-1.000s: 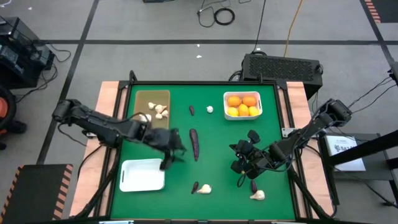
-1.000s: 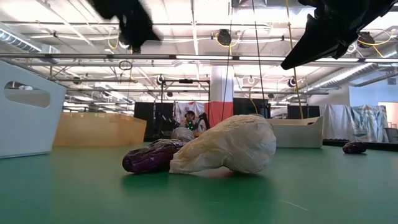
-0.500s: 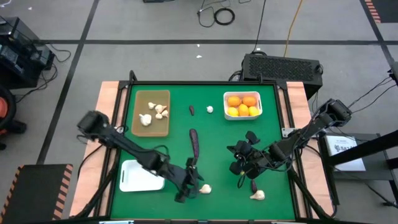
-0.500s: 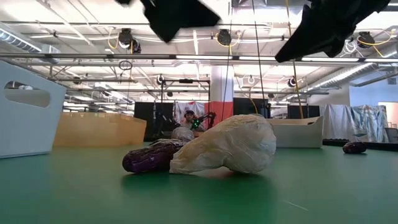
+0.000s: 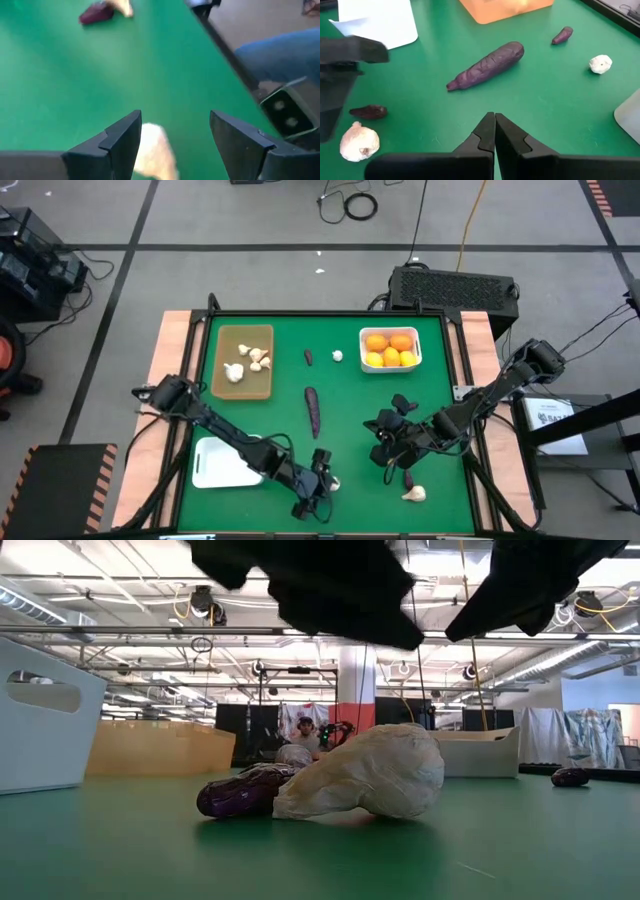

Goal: Sort produce into baskets
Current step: Put the white garlic into the orange bin

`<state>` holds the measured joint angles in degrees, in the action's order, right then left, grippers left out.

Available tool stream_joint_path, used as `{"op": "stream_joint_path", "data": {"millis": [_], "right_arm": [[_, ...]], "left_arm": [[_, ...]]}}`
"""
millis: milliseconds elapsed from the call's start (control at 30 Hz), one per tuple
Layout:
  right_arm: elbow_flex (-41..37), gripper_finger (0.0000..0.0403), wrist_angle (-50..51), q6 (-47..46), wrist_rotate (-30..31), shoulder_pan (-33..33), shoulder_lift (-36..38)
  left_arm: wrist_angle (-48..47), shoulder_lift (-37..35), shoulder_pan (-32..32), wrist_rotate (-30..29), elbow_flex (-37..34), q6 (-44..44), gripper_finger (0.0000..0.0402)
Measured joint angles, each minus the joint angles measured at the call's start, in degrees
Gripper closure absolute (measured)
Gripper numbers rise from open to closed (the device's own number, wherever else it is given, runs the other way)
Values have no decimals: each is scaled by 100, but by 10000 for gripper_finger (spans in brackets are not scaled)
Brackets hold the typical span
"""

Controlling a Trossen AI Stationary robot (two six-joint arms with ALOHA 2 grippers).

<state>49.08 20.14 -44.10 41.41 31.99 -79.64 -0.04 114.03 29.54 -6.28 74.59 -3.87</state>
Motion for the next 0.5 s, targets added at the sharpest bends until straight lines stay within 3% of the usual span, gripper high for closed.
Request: {"op": "stream_joint_path", "data": {"millis": [133, 500], "right_arm": [[0, 403, 11, 24, 2, 0, 0], [0, 403, 44, 44, 4, 0, 0]], "left_arm": [[-116, 10, -31, 4, -7, 23, 149], [157, 325, -125, -149, -6, -10, 59]]}}
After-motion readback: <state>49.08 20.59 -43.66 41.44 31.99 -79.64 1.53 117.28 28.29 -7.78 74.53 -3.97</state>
